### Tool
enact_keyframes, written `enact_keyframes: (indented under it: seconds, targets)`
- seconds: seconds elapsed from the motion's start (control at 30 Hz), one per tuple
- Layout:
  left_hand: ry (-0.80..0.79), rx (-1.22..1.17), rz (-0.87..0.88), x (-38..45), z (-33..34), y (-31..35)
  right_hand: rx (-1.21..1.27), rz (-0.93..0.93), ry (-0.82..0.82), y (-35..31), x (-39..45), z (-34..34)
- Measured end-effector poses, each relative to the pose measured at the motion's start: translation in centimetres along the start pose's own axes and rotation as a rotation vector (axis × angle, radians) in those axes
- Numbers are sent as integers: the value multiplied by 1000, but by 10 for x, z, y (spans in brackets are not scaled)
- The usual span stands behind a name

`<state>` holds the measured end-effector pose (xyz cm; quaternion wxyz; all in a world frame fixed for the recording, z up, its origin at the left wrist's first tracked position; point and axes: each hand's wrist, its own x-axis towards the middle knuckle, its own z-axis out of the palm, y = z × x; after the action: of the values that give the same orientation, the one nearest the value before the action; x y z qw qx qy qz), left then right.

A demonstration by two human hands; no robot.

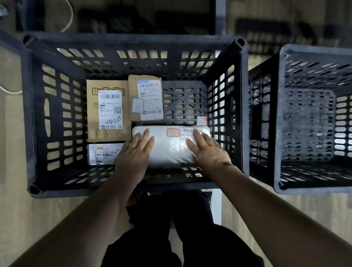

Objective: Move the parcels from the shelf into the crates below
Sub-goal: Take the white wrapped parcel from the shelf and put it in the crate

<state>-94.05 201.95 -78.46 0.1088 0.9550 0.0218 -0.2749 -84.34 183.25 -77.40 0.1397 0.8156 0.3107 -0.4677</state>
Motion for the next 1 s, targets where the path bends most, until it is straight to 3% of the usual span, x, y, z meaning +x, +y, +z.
enact_keyframes:
  seconds: [0.1,0.33,0.53,0.67,1.0]
  targets:
    - [-180,27,-36,1,-4,-3,-4,-18,-23,6,-5,-6]
    - [-166,13,-34,4,0,-9,-44,-27,0,9,-3,-8]
    - [-258,133,-28,10,-21,-7,-116,-31,-69,8,7,-27]
    - [-405,146,-21,12,-53,3,-126,11,-91,5,-15,-50]
    - [-394,117,-59,-92,-195,22,-77,114,-129,0,-167,-135]
